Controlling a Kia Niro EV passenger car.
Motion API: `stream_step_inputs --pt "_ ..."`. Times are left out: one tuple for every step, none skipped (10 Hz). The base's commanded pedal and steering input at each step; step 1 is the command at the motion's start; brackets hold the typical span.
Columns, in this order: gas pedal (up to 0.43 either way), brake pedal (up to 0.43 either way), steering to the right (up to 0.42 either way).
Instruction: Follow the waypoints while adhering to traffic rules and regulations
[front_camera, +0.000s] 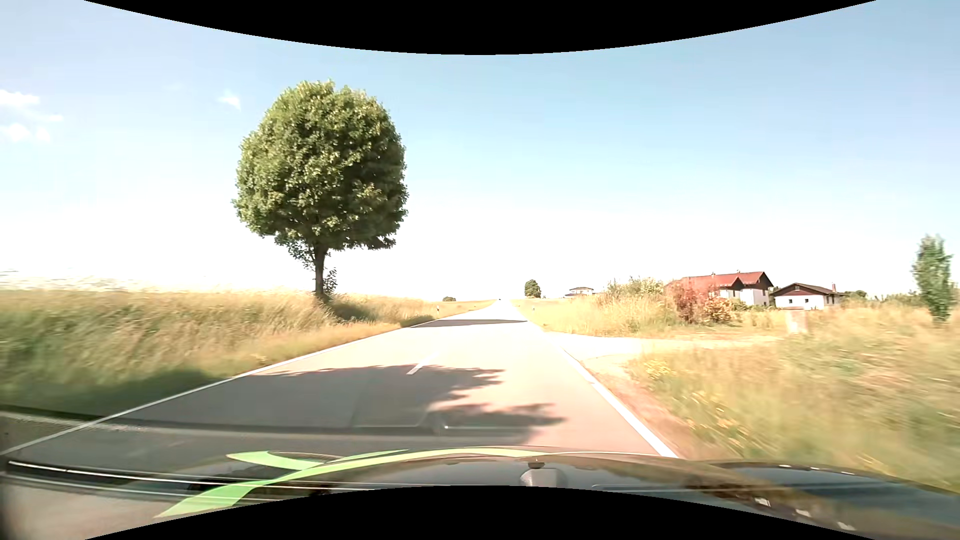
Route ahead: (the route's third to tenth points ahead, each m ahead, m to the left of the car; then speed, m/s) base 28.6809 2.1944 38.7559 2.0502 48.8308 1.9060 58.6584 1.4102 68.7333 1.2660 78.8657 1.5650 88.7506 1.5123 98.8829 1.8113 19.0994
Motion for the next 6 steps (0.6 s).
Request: stream_step_inputs --pt "0.339 0.000 -0.002" --pt "0.350 0.000 -0.002" --pt "0.350 0.000 -0.002" --pt "0.358 0.000 -0.003" --pt "0.358 0.000 -0.002" --pt "0.358 0.000 -0.002"
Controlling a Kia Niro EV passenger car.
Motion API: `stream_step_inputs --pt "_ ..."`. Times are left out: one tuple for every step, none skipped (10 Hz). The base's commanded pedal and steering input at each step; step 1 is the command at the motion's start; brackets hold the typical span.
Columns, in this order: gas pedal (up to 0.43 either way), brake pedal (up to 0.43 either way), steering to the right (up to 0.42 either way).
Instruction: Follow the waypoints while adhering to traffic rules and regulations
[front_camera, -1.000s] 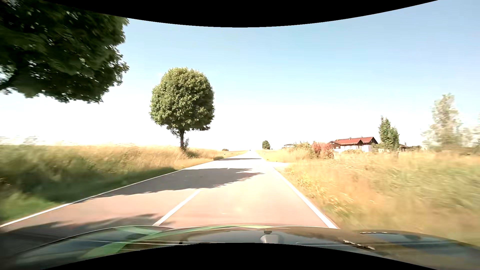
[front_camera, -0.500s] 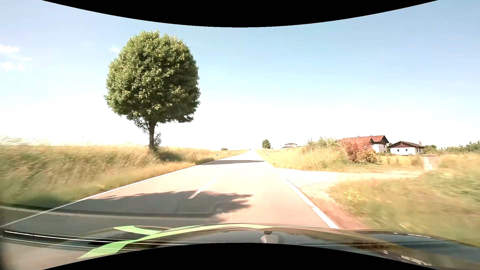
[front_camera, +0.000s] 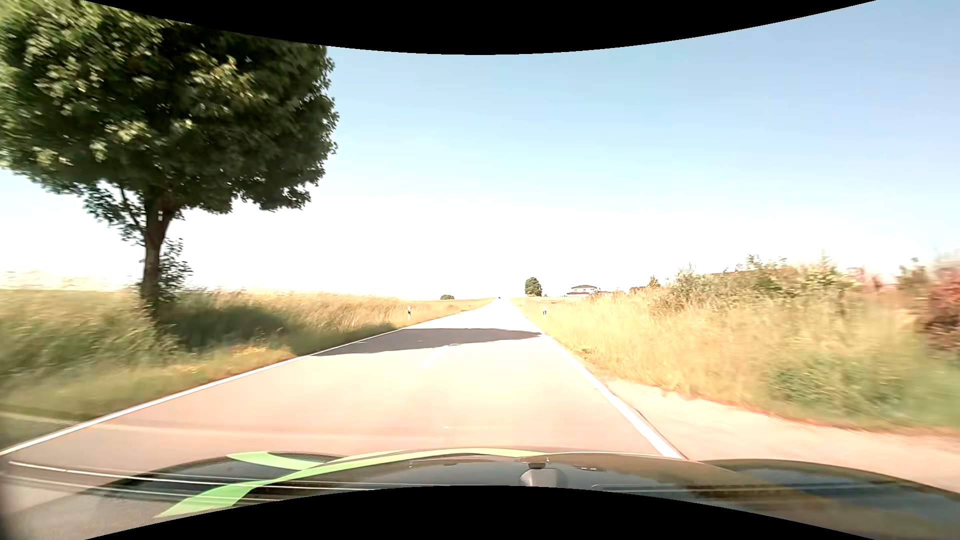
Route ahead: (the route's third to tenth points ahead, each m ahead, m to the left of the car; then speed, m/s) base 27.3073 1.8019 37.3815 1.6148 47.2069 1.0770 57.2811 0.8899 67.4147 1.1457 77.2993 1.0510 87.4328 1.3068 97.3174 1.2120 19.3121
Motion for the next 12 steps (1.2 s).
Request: stream_step_inputs --pt "0.339 0.000 -0.002" --pt "0.311 0.000 -0.003" --pt "0.311 0.000 -0.002" --pt "0.311 0.000 -0.002" --pt "0.311 0.000 -0.002" --pt "0.311 0.000 -0.002" --pt "0.311 0.000 -0.002" --pt "0.311 0.000 -0.002" --pt "0.311 0.000 -0.002" --pt "0.311 0.000 -0.002" --pt "0.311 0.000 -0.002" --pt "0.311 0.000 -0.002"
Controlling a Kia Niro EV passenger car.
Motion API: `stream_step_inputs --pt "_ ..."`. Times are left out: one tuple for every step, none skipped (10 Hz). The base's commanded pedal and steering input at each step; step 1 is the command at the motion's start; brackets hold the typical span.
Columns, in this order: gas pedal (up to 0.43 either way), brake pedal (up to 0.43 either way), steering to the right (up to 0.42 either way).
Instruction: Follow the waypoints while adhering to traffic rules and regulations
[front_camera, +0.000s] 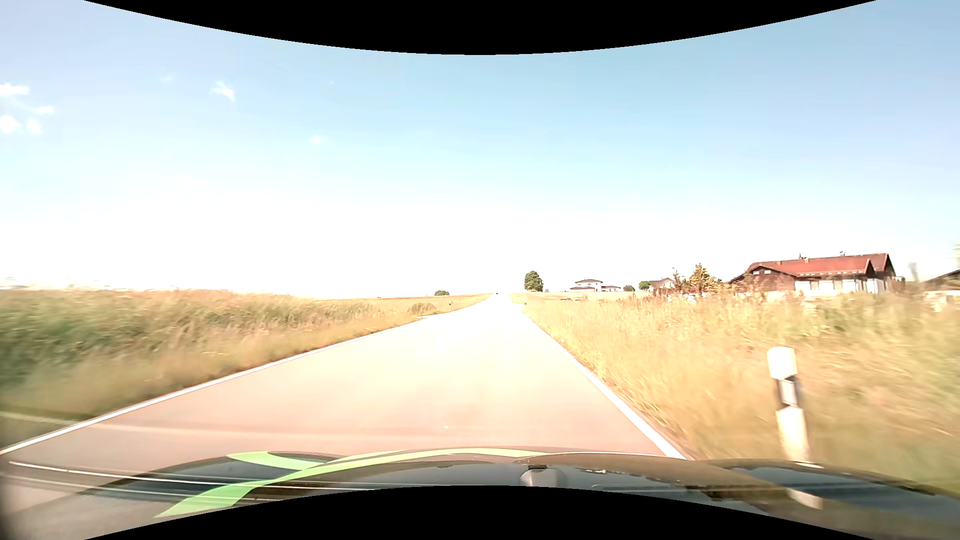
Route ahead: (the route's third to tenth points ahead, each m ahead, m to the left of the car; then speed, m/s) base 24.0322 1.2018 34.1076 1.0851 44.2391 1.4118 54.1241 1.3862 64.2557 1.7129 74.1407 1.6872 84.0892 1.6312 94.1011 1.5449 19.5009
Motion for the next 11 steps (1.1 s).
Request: stream_step_inputs --pt "0.280 0.000 -0.002" --pt "0.260 0.000 -0.002" --pt "0.260 0.000 -0.002" --pt "0.268 0.000 -0.003" --pt "0.280 0.000 -0.003" --pt "0.287 0.000 -0.003" --pt "0.299 0.000 -0.003" --pt "0.299 0.000 -0.003" --pt "0.299 0.000 -0.003" --pt "0.268 0.000 -0.003" --pt "0.260 0.000 -0.003"
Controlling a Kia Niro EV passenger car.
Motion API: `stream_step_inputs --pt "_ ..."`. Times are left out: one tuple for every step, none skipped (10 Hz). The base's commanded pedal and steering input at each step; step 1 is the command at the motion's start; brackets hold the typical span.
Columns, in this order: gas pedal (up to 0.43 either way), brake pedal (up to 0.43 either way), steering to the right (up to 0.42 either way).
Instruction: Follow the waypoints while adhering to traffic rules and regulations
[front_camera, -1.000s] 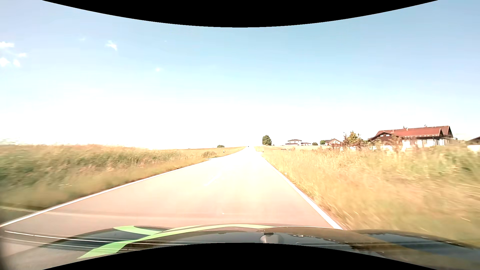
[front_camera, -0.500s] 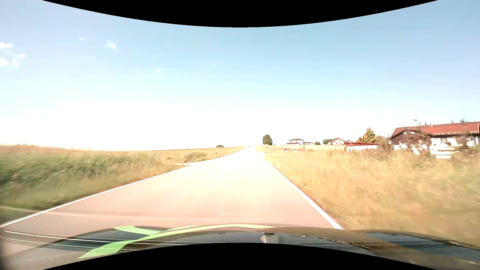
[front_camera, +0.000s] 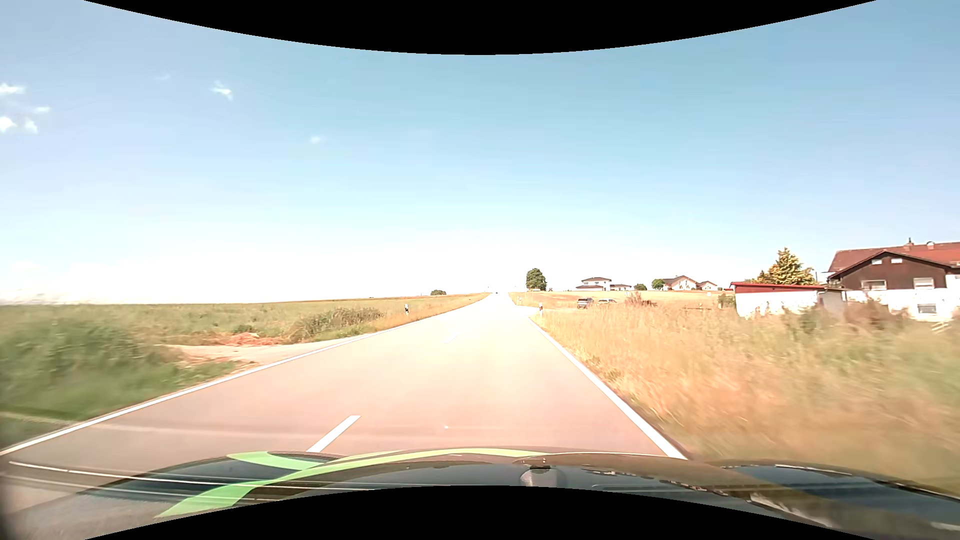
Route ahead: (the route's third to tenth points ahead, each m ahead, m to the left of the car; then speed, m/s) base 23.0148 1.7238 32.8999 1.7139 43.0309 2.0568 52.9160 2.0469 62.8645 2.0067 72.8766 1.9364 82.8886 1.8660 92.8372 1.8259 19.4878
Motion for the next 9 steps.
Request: stream_step_inputs --pt "0.260 0.000 -0.003" --pt "0.268 0.000 -0.003" --pt "0.268 0.000 -0.003" --pt "0.280 0.000 -0.003" --pt "0.287 0.000 -0.003" --pt "0.287 0.000 -0.004" --pt "0.287 0.000 -0.006" --pt "0.280 0.000 -0.006" --pt "0.268 0.000 -0.006"
